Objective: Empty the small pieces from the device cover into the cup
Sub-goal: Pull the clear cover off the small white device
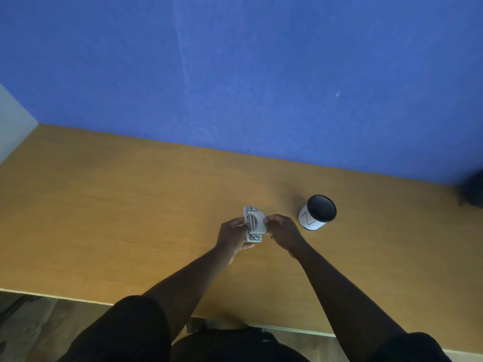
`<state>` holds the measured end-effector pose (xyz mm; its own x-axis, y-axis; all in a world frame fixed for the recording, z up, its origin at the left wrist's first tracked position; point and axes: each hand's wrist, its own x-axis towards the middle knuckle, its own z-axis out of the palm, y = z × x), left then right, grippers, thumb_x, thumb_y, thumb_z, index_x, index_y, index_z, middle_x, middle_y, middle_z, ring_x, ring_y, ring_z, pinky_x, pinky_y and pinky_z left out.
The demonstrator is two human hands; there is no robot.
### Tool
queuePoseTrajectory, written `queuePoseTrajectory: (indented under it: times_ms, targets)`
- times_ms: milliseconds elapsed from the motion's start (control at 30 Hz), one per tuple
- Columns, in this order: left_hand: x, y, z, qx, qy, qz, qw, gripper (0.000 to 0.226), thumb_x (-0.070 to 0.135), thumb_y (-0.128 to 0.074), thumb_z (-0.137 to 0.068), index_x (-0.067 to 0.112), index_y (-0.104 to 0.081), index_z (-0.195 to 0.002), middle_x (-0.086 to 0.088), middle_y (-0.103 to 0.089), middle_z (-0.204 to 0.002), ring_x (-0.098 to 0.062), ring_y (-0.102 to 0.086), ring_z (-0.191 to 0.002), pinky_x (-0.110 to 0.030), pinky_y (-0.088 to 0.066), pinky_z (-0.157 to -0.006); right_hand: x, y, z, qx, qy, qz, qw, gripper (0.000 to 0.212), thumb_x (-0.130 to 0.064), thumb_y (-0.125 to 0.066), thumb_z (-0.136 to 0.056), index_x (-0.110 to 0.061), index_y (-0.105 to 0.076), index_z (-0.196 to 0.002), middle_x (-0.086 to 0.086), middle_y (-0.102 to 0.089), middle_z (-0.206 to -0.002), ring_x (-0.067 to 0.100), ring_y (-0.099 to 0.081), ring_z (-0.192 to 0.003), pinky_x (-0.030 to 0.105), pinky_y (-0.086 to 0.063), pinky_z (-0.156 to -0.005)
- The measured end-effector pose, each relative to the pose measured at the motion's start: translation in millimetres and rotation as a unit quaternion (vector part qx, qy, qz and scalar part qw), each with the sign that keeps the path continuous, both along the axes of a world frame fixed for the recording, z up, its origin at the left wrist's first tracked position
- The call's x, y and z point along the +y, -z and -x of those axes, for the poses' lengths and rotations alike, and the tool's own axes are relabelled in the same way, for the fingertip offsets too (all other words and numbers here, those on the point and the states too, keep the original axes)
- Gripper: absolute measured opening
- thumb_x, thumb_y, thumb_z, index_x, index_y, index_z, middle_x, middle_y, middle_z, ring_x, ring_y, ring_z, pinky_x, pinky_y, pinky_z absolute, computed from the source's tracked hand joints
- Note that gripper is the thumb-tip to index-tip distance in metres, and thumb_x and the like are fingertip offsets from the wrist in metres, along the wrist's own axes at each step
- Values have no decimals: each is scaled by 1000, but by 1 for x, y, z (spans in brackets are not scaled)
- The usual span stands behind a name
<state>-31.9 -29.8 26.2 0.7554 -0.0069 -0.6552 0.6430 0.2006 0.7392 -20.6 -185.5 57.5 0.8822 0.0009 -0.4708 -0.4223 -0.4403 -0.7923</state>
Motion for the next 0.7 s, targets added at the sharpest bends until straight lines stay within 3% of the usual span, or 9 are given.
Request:
queuePoseTrajectory:
  times_ms: [100,233,300,400,467,533,600,700]
  targets:
    - [-7,-6,3,-44,-10,-47,998,21,20,-66,-89,13,-72,-108,-6,-75,-86,-20,-75,-76,-34,-63,-62,3,-4,-1,-47,-38,62,996,31,-35,-55,-95,-12,-69,-110,0,-67,-81,9,-55,-64,24,-39,-57]
    - [-13,-14,4,-134,55,-153,978,23,42,-65,-84,43,-70,-107,4,-78,-87,-10,-72,-80,-31,-58,-72,7,-6,-3,-65,-46,79,994,34,-38,-55,-93,-14,-65,-115,6,-71,-98,22,-66,-87,35,-51,-72]
    - [-14,-17,4,-159,75,-189,966,31,43,-63,-87,33,-69,-117,4,-77,-96,-6,-69,-88,-31,-54,-72,4,-5,-4,-34,-11,7,999,32,-32,-55,-94,-14,-65,-119,9,-70,-102,26,-67,-92,43,-54,-79]
    - [-12,-19,3,-199,82,-187,959,28,30,-62,-91,15,-72,-113,5,-69,-93,-9,-66,-92,-37,-53,-86,-1,-6,-3,56,50,-171,982,30,-21,-48,-98,-8,-65,-118,11,-64,-93,25,-59,-80,36,-46,-68]
    - [-9,-20,5,-213,90,-168,958,23,23,-65,-90,16,-74,-110,10,-69,-97,3,-64,-90,-36,-52,-92,-4,-8,-2,98,68,-261,958,33,-18,-40,-100,-2,-62,-118,10,-60,-87,21,-54,-71,31,-41,-62]
    - [-8,-21,5,-230,101,-169,953,33,20,-72,-84,19,-70,-117,10,-70,-109,3,-64,-99,-30,-52,-94,-7,-12,0,124,69,-322,936,31,-17,-37,-99,-2,-60,-115,7,-60,-80,18,-54,-64,28,-43,-59]
    - [-7,-23,6,-246,96,-187,946,48,21,-79,-75,21,-67,-122,13,-69,-112,7,-64,-98,-18,-54,-86,-9,-13,2,134,71,-359,921,31,-16,-37,-98,-2,-56,-116,11,-56,-82,20,-54,-64,29,-45,-58]
    - [-7,-26,5,-259,71,-176,947,64,19,-84,-66,26,-63,-125,29,-67,-94,17,-64,-85,-6,-50,-69,-10,-10,4,140,83,-397,903,38,-16,-38,-97,3,-54,-126,15,-56,-90,23,-53,-69,32,-43,-63]
